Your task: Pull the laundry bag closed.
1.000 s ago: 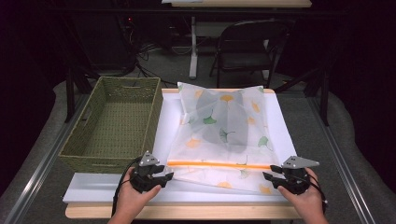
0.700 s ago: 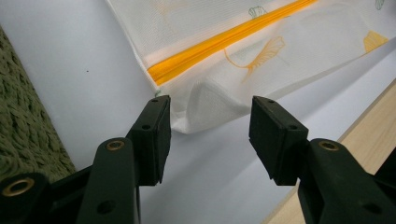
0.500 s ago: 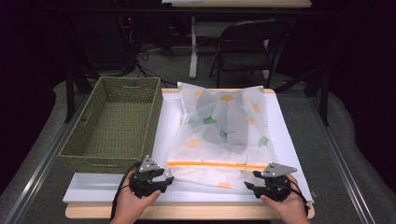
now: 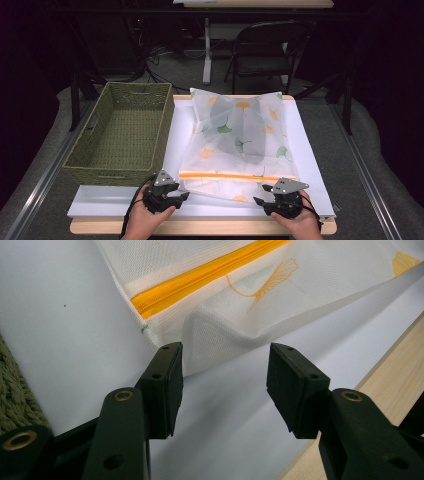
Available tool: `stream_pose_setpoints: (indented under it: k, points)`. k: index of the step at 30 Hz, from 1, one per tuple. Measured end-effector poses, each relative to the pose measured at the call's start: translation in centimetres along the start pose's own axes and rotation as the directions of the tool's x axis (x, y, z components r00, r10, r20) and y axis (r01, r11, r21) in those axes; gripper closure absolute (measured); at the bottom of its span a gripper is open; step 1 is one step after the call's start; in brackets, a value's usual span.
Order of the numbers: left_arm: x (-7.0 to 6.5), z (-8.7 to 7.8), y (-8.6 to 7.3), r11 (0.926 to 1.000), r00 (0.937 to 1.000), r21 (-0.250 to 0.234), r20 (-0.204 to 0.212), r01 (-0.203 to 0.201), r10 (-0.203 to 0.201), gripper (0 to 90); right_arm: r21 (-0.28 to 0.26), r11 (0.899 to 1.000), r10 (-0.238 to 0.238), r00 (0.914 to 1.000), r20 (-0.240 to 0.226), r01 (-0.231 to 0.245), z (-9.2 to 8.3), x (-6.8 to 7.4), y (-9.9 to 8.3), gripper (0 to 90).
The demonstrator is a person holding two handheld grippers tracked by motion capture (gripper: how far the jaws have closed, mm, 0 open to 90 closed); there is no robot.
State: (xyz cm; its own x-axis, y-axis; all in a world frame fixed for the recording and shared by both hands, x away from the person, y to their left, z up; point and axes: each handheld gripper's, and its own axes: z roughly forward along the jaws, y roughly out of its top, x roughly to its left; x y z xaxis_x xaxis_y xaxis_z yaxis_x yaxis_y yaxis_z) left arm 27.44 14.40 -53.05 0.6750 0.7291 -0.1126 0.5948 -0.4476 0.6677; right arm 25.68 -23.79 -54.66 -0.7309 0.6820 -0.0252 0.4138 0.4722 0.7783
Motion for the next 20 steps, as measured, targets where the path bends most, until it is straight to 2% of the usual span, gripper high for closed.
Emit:
stream_pose_setpoints:
  k: [8,14,20]
  points:
    - [-0.24,0.45,-0.06,1.0000,0.9999,0.006,0.010,0.007,-0.007,48.5,0.011,1.000,0.002,1.0000,0.009,-0.002,-0.06,-0.32,-0.48,45.8]
    - [-0.38,0.64,0.00,0.9999,0.9999,0.015,0.014,-0.005,0.005,48.2,0.011,1.000,0.008,0.9999,0.011,-0.008,-0.24,-0.53,-0.68,45.8]
    - [-0.59,0.63,0.12,0.9998,0.9998,0.010,0.010,-0.017,0.017,47.8,-0.002,1.000,-0.008,1.0000,0.004,0.008,-0.44,-0.33,-0.62,45.8]
